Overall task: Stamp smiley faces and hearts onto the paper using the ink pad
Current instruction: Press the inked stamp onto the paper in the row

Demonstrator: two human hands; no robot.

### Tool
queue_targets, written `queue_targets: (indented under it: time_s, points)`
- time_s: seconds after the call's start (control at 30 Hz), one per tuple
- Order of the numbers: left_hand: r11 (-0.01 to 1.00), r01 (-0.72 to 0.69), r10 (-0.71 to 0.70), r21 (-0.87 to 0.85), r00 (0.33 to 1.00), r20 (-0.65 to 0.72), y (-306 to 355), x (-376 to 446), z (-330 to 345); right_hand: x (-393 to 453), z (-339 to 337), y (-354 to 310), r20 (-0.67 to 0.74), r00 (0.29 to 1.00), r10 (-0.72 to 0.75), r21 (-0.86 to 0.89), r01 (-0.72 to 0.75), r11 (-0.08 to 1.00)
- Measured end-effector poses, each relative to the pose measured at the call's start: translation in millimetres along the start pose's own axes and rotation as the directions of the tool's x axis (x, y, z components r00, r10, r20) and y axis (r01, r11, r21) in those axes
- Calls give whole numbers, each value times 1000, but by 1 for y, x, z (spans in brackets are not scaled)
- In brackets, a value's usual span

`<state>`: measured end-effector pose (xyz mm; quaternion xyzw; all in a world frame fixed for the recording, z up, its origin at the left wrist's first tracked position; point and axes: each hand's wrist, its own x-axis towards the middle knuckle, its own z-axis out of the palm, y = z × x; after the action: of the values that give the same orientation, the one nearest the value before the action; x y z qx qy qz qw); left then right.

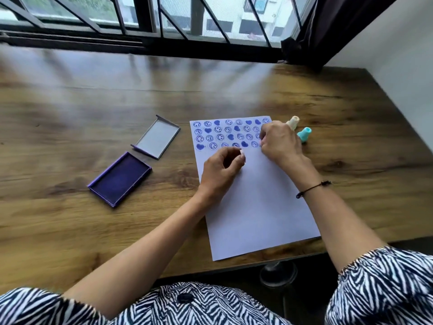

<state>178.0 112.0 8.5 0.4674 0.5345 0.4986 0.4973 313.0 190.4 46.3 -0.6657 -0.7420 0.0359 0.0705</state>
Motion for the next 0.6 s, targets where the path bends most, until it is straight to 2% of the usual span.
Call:
queue_targets:
  time_s: [0.27, 0.43, 0.6]
  points:
    - [1000, 6, -6, -19, 1000, 6, -2, 0, 1, 4, -1, 2, 65, 994, -88, -5, 88, 996]
    - [1000, -8, 8, -19, 1000, 8, -3, 0, 0, 4, 0, 5, 42, 994, -97, 61, 95, 994]
    - [999, 2, -2, -48, 1000, 6, -4, -1, 2, 2, 6, 4, 13, 997, -79, 14, 79, 997]
